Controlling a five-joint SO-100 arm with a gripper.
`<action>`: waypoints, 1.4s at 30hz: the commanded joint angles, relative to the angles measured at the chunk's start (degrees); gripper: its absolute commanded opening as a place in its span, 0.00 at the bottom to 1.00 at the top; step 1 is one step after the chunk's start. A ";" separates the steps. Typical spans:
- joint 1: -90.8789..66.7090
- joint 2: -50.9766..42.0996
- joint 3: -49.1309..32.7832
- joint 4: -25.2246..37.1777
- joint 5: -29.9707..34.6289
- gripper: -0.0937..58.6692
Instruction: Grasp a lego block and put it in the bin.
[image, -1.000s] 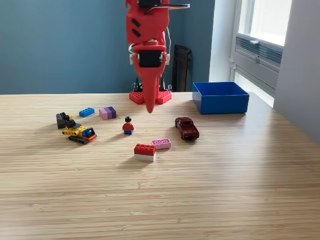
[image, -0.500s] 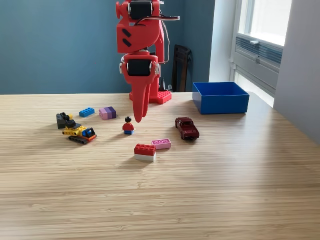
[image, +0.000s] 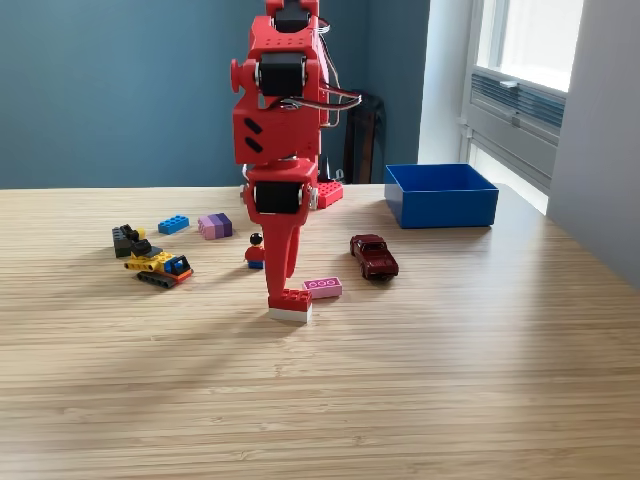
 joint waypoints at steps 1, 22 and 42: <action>0.35 -3.16 -10.99 2.02 0.35 0.47; -0.79 -17.67 -29.09 9.40 2.72 0.00; -5.89 -16.61 -45.62 33.13 1.93 0.00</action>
